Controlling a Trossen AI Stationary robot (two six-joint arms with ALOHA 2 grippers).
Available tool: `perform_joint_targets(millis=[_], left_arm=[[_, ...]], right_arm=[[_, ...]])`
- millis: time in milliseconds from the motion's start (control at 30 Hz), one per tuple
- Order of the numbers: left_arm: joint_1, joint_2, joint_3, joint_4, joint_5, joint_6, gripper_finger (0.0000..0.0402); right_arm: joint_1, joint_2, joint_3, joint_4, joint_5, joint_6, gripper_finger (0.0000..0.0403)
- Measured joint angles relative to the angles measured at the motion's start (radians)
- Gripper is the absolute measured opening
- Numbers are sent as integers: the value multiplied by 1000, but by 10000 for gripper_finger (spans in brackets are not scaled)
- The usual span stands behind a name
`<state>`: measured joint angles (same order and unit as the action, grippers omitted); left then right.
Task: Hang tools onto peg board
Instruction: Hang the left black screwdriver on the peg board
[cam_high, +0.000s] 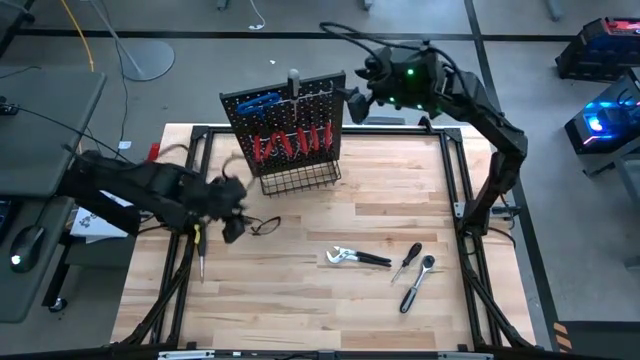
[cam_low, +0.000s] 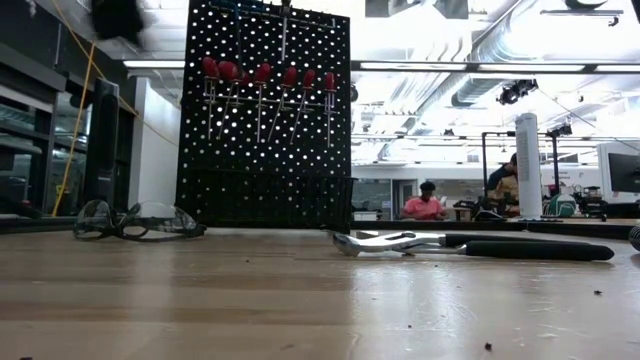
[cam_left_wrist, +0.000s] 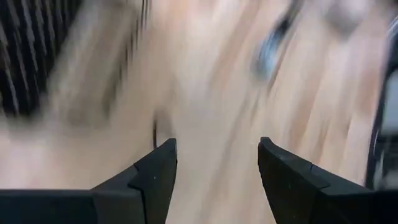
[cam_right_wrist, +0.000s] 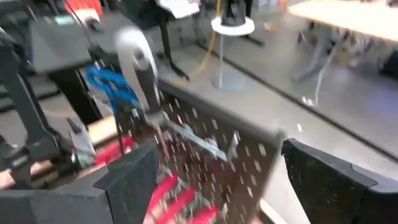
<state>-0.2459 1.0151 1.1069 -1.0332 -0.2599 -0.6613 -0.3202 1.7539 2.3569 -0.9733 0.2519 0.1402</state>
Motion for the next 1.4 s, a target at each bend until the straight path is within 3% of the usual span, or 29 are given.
perform_joint_targets(millis=[100, 200, 367, 467, 567, 700, 867, 1033, 1267, 1400], left_arm=[[0, 54, -52, -185, 196, -203, 204], [-26, 96, -164, -236, 376, -338, 204], [-117, 112, -380, -137, 462, -693, 204], [-168, 111, -461, -65, 471, -900, 204], [-192, 116, -493, -45, 405, -1042, 204], [-214, 142, -490, -32, 301, -1182, 202], [-236, 194, -490, -36, 285, -1347, 188], [-334, 269, -429, -68, 271, -1557, 165], [-384, 424, -308, -359, 291, -1557, 144], [-385, 476, -316, -361, 290, -1555, 143]], right_arm=[[0, -6, 0, -98, 15, 39, 327], [0, -6, 0, -182, 44, 65, 327], [-1, -7, -4, -277, 90, 76, 327], [-6, -7, -4, -300, 128, 38, 327], [-25, -7, -4, -322, 128, 9, 327], [-54, -7, -5, -338, 114, -25, 327], [-88, -7, -5, -338, 81, -40, 327], [-115, -7, -5, -340, 66, -63, 327], [-163, -4, -5, -339, 41, -70, 327], [-190, 1, -5, -337, -14, -71, 327]])
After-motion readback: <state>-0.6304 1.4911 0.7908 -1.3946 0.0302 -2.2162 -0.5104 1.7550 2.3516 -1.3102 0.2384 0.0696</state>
